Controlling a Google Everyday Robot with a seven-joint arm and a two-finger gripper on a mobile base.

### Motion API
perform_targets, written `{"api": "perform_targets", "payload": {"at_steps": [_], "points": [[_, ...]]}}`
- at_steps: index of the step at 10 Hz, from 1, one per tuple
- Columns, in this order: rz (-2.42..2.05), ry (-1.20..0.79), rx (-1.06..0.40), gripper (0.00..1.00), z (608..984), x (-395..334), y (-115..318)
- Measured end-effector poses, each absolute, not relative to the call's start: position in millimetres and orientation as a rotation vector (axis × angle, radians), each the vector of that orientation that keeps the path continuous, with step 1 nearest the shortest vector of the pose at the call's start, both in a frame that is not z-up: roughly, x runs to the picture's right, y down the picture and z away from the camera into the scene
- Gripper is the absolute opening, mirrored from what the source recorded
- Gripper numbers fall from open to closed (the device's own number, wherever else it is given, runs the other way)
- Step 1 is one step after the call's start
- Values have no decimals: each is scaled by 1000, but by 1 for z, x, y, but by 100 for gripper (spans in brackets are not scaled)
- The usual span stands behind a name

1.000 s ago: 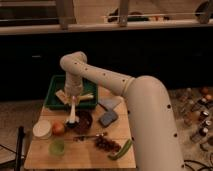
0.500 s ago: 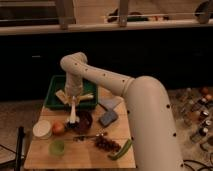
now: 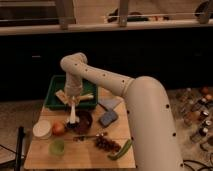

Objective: Place brush in purple bowl

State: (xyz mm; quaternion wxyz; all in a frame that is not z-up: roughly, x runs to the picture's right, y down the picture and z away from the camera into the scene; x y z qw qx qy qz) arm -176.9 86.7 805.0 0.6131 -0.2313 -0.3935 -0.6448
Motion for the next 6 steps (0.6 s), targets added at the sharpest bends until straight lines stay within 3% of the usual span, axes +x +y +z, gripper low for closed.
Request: {"api": "perform_targets", "payload": {"at_steps": [6], "points": [[-1460,-948,-578,0,797,-167,120]]}}
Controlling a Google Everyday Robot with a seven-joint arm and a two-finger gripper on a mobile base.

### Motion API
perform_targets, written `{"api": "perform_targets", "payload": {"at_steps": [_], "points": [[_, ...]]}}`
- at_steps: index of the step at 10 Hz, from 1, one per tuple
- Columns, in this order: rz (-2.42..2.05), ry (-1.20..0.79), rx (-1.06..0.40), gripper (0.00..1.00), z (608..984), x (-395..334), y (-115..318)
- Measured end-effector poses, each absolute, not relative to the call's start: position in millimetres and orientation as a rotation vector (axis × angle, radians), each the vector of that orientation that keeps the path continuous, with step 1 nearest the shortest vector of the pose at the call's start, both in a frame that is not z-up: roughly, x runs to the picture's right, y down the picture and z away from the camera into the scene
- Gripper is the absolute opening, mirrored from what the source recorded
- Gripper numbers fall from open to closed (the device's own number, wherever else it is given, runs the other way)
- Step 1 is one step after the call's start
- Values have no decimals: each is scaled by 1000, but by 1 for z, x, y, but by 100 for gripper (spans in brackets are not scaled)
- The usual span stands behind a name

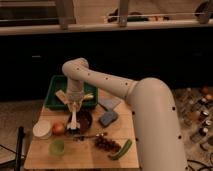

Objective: Place brush in purple bowl

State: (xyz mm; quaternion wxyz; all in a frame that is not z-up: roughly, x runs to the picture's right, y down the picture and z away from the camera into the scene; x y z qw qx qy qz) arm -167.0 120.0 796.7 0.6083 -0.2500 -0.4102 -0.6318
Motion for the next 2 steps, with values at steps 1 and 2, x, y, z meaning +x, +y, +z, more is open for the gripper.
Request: {"api": "perform_targets", "payload": {"at_steps": [1,2], "points": [[-1449,-949,-583,0,797,-163,123],[-1439,-949,-589,0,797,-158,124]]}}
